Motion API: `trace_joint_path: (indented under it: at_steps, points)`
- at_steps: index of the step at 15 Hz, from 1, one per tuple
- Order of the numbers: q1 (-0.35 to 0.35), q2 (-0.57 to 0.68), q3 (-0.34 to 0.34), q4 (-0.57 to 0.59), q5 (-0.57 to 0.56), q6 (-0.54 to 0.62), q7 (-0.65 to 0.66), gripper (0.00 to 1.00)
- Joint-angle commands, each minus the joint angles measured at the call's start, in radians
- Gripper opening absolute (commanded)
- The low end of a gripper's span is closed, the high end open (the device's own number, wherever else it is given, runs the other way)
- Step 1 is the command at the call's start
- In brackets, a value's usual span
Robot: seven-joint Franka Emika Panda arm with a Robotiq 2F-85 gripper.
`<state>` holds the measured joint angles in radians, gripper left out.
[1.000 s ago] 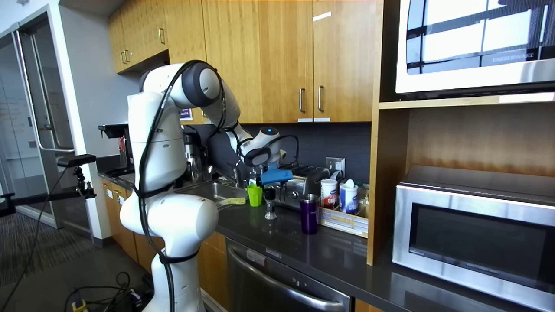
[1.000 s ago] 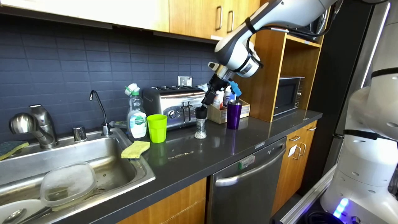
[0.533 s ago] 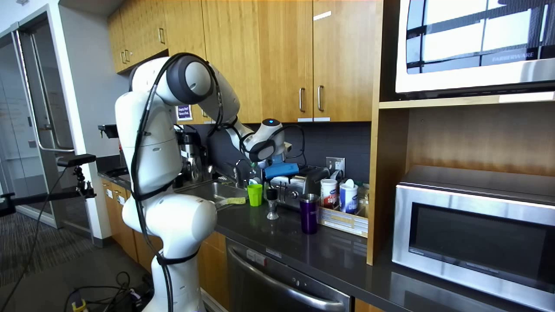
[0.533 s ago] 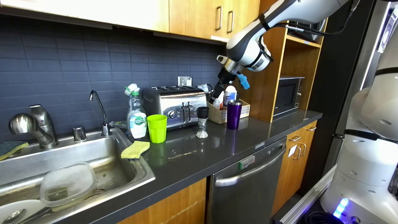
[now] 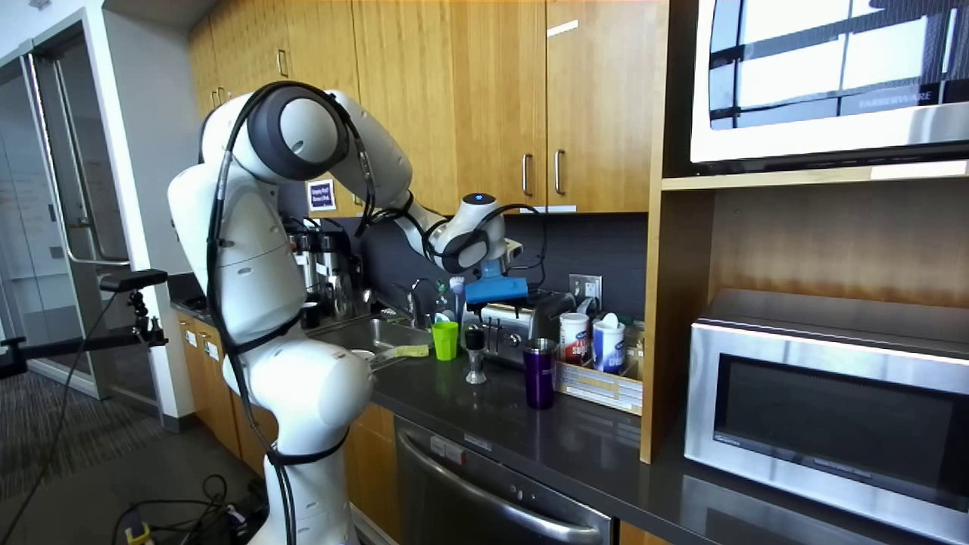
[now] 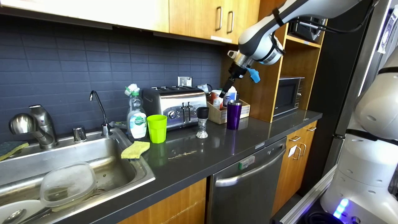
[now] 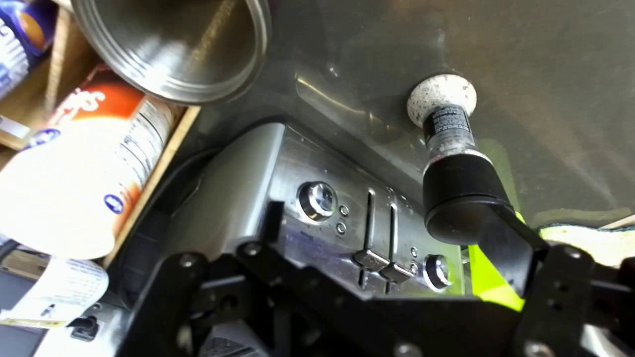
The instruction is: Move the salt shaker to the left
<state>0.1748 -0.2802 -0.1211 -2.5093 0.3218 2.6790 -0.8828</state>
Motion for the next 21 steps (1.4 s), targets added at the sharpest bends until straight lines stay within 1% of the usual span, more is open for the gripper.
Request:
trace_joint_path:
  at_steps: [1, 3, 6, 10, 12, 15, 21]
  points:
    - [-0.073, -0.08, 0.036, -0.043, -0.096, -0.046, 0.201, 1.0]
    - [-0.093, -0.108, 0.033, -0.056, -0.135, -0.078, 0.282, 1.0]
    - [-0.107, -0.15, 0.016, -0.075, -0.17, -0.127, 0.353, 1.0]
    - [-0.098, -0.196, -0.028, -0.096, -0.146, -0.238, 0.367, 1.0]
    - [-0.106, -0.215, -0.044, -0.108, -0.145, -0.288, 0.381, 1.0]
    - [-0.129, -0.242, -0.068, -0.133, -0.151, -0.339, 0.401, 1.0]
    - [-0.191, -0.299, -0.123, -0.171, -0.158, -0.401, 0.389, 1.0]
